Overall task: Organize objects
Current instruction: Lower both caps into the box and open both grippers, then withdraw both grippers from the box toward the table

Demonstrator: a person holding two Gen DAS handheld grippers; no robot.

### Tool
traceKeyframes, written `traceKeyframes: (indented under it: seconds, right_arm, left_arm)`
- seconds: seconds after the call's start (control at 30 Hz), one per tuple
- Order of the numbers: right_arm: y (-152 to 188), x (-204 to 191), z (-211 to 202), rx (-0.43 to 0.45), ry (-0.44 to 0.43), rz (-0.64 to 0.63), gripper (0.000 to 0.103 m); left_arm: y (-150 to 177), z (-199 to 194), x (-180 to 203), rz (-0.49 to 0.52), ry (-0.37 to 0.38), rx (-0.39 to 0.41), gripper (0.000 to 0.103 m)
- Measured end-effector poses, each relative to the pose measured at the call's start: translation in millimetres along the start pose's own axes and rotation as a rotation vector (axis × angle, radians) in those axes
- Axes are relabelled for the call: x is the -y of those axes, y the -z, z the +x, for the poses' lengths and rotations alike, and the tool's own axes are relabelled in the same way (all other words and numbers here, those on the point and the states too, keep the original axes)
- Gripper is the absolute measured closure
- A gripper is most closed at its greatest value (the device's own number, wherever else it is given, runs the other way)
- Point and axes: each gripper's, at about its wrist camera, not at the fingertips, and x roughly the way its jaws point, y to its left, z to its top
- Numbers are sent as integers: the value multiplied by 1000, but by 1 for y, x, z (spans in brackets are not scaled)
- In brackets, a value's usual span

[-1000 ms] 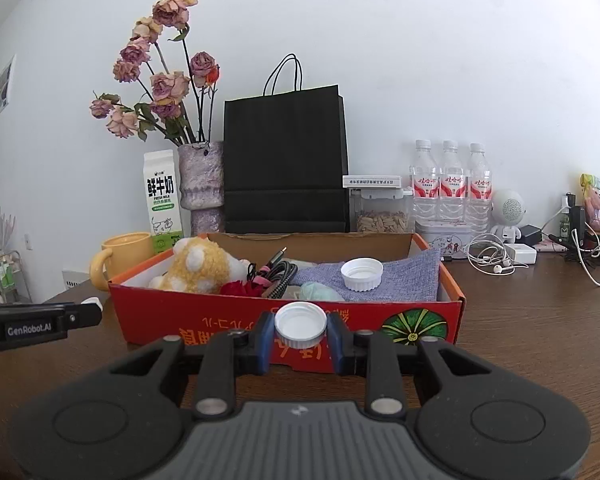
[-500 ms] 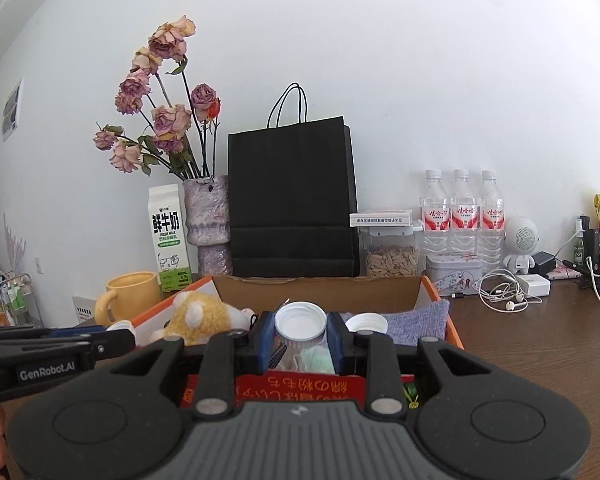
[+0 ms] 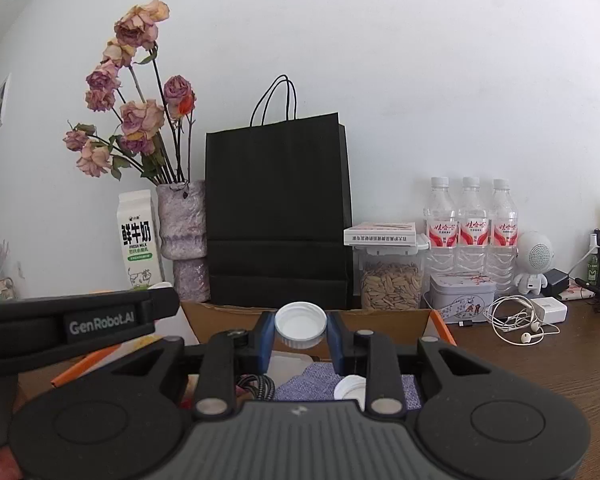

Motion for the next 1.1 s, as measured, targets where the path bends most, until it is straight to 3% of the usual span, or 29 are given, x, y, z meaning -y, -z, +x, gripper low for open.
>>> traceKeyframes:
  seconds: [0.07, 0.13, 0.17, 0.2, 0.23, 0.27, 0.3, 0.63, 0.8, 1.1]
  right_arm:
    - [3, 4, 7, -22, 1, -3, 76]
    - [5, 8, 12, -43, 6, 3, 75]
    - [6, 10, 15, -55, 9, 9, 70]
    - [7, 12, 16, -66, 14, 13, 50]
    - [8, 13, 17, -72, 21, 17, 36]
    - [9, 15, 17, -70, 32, 19, 10]
    - [10, 15, 15, -63, 44, 16, 0]
    - [16, 14, 6, -120, 65, -2, 0]
    - [21, 11, -27, -126, 54, -12, 0]
    - [40, -7, -126, -126, 13, 0, 0]
  left_arm:
    - [3, 8, -1, 15, -5, -10, 73]
    - [3, 11, -4, 17, 1, -11, 58]
    - [3, 11, -5, 12, 2, -5, 32]
    - [2, 10, -7, 9, -2, 6, 0]
    - [2, 7, -8, 9, -13, 31, 0]
    - [2, 4, -9, 10, -23, 60, 0]
    - [2, 3, -10, 14, -27, 67, 0]
    - [-1, 2, -22, 22, -19, -67, 0]
    - [8, -37, -33, 39, -17, -100, 0]
    - [51, -122, -45, 45, 10, -192, 0]
